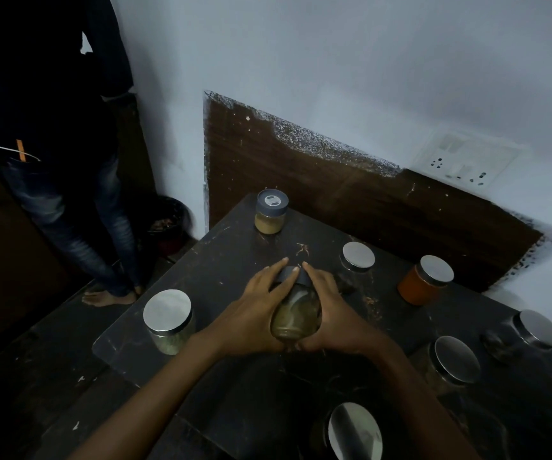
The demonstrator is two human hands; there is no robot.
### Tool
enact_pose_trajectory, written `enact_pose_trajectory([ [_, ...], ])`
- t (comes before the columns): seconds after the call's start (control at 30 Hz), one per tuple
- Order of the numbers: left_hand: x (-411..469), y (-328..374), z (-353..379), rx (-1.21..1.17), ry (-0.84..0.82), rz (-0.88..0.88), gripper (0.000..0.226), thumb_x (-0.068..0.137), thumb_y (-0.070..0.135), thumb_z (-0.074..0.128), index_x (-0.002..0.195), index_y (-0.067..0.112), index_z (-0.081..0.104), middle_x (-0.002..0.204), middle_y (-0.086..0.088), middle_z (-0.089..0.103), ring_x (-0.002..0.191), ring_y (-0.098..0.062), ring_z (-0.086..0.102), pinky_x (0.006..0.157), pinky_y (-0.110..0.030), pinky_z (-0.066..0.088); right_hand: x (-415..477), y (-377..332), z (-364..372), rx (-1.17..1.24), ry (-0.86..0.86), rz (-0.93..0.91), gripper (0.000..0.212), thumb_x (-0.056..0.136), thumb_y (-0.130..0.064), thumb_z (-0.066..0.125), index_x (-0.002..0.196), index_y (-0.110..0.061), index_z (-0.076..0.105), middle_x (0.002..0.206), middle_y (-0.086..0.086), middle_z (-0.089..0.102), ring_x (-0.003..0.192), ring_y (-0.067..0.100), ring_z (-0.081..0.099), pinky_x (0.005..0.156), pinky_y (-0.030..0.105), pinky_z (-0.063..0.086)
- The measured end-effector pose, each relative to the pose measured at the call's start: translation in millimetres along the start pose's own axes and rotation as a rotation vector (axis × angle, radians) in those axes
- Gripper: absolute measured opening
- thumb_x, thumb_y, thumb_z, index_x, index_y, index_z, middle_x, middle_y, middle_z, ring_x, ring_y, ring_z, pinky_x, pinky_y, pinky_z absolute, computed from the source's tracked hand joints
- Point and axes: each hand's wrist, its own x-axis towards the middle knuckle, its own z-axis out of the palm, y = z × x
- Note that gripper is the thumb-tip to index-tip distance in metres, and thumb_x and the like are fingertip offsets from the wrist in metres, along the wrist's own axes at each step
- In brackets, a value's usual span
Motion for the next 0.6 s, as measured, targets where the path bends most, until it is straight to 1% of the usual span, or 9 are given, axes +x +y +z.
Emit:
enact_pose_trajectory([
  [0.07, 1.8, -0.9, -1.6, 0.022, 0.020, -0.011, 0.114, 0.064, 0.048, 0.076, 0.147, 0.035, -0.001, 0.148, 0.018, -0.007, 0.140, -0.017, 0.005, 0.107, -0.044, 0.037, -1.7, -1.9, -1.8, 0.015, 0.002, 0.002, 0.130, 0.056, -0.025, 0.086, 0.142, -0.040, -0.010, 0.146, -0.016, -0.002, 0.133, 0.011, 0.021, 0.103, 0.029, 0.036],
  [0.13, 2.1, -4.6, -5.7, -0.029, 0.042, -0.004, 0.111, 0.061, 0.053, 0.073, 0.146, 0.037, 0.004, 0.148, 0.014, -0.001, 0.139, -0.017, 0.010, 0.107, -0.043, 0.037, -4.8, -1.7, -7.9, 0.017, -0.020, 0.003, 0.130, 0.058, -0.023, 0.086, 0.139, -0.045, -0.014, 0.149, -0.015, -0.008, 0.131, 0.008, 0.019, 0.103, 0.029, 0.036],
  [0.23, 1.0, -8.7, -10.6, -0.149, 0.088, 0.011, 0.107, 0.059, 0.053, 0.070, 0.144, 0.040, 0.006, 0.148, 0.013, 0.003, 0.138, -0.014, 0.015, 0.109, -0.039, 0.035, -10.3, 0.0, -18.1, 0.084, -0.064, 0.013, 0.131, 0.057, -0.019, 0.086, 0.126, -0.061, -0.017, 0.152, -0.015, -0.014, 0.131, 0.015, 0.033, 0.102, 0.033, 0.043],
  [0.3, 0.6, -8.2, -11.6, -0.234, 0.093, 0.008, 0.109, 0.060, 0.046, 0.075, 0.146, 0.039, 0.008, 0.148, 0.012, 0.005, 0.138, -0.010, 0.017, 0.109, -0.035, 0.036, -12.4, 0.5, -20.6, 0.140, -0.082, 0.025, 0.130, 0.058, -0.014, 0.085, 0.125, -0.062, -0.016, 0.154, -0.009, -0.008, 0.134, 0.020, 0.032, 0.101, 0.029, 0.042],
  [0.37, 0.6, -6.9, -11.9, -0.278, 0.085, 0.007, 0.111, 0.062, 0.040, 0.080, 0.147, 0.036, 0.008, 0.149, 0.012, 0.006, 0.138, -0.006, 0.017, 0.107, -0.033, 0.039, -12.9, 1.0, -20.8, 0.186, -0.078, 0.036, 0.130, 0.057, -0.011, 0.085, 0.129, -0.059, -0.012, 0.153, -0.006, 0.004, 0.130, 0.017, 0.037, 0.092, 0.023, 0.047],
  [0.43, 0.0, -5.1, -13.2, -0.319, 0.059, 0.007, 0.115, 0.062, 0.036, 0.082, 0.147, 0.035, 0.004, 0.149, 0.015, 0.002, 0.139, -0.005, 0.015, 0.107, -0.033, 0.038, -12.6, -0.6, -19.8, 0.173, -0.048, 0.024, 0.130, 0.057, -0.010, 0.085, 0.137, -0.052, -0.008, 0.148, -0.011, 0.010, 0.121, 0.010, 0.044, 0.085, 0.021, 0.052],
  [0.47, -0.2, -3.8, -13.8, -0.320, 0.034, 0.012, 0.118, 0.061, 0.039, 0.082, 0.146, 0.037, -0.001, 0.149, 0.018, -0.003, 0.140, -0.006, 0.011, 0.110, -0.031, 0.035, -12.5, -1.8, -19.1, 0.146, -0.027, 0.013, 0.130, 0.056, -0.012, 0.086, 0.140, -0.048, -0.007, 0.146, -0.015, 0.010, 0.122, 0.010, 0.042, 0.088, 0.024, 0.051],
  [0.53, 0.5, -0.1, -14.8, -0.242, -0.011, 0.033, 0.123, 0.057, 0.051, 0.078, 0.141, 0.043, -0.012, 0.148, 0.024, -0.018, 0.142, -0.007, -0.001, 0.113, -0.028, 0.024, -11.0, -3.8, -17.7, 0.077, -0.010, -0.015, 0.128, 0.056, -0.017, 0.086, 0.139, -0.046, -0.006, 0.145, -0.018, 0.007, 0.130, 0.011, 0.031, 0.100, 0.029, 0.044],
  [0.6, 3.0, 4.5, -14.1, -0.115, -0.017, 0.051, 0.124, 0.059, 0.050, 0.078, 0.140, 0.044, -0.015, 0.147, 0.024, -0.021, 0.141, -0.009, -0.006, 0.112, -0.031, 0.021, -10.4, -7.0, -16.6, 0.028, -0.008, -0.031, 0.123, 0.058, -0.019, 0.085, 0.132, -0.049, -0.008, 0.143, -0.017, 0.007, 0.129, 0.007, 0.024, 0.100, 0.022, 0.037],
])
